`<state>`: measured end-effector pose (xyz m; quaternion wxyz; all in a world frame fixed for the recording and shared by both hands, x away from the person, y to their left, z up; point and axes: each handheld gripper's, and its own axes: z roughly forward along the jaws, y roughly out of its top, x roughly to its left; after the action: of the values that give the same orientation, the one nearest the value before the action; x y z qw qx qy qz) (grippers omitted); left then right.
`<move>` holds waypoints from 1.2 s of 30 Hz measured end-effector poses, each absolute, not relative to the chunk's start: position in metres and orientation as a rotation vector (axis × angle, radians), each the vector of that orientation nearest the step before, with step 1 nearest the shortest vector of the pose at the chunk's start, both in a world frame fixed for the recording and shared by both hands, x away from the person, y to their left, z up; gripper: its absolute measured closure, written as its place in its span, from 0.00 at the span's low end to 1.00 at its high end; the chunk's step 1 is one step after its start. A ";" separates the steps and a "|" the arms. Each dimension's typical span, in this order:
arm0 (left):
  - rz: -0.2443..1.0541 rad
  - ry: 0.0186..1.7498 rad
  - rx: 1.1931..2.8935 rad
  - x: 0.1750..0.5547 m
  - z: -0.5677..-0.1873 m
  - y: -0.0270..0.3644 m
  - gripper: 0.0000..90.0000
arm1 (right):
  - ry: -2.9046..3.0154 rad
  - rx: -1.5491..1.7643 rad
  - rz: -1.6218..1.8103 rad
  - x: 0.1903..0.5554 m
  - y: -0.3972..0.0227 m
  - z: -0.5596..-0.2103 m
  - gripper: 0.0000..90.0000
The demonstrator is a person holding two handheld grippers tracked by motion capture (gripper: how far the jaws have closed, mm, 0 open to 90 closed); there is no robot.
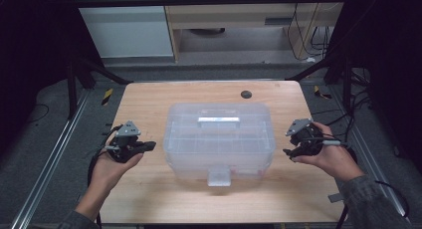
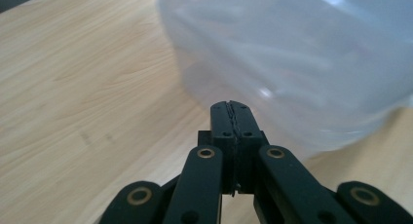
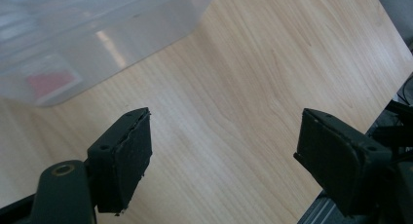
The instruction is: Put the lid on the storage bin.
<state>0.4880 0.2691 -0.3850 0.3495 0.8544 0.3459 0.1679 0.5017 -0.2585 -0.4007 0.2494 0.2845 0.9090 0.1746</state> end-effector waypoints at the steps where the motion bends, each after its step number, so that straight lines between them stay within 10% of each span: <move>1: 0.448 0.918 2.214 0.493 -0.388 0.272 1.00 | 2.468 0.792 0.478 0.505 -0.259 -0.402 0.23; 12: 0.532 1.114 2.224 0.538 -0.443 0.290 0.99 | 2.324 1.047 0.510 0.537 -0.264 -0.438 0.23; 20: 0.570 1.238 2.120 0.548 -0.472 0.298 0.34 | 2.213 1.286 0.568 0.546 -0.269 -0.473 0.16; 36: 0.571 1.272 2.047 0.549 -0.507 0.295 0.05 | 2.014 1.504 0.885 0.536 -0.280 -0.512 0.05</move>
<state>0.5491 0.2950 -0.5073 0.3261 0.7813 0.4855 0.2179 0.5365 -0.2797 -0.5119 0.2363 0.5483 0.7344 0.3228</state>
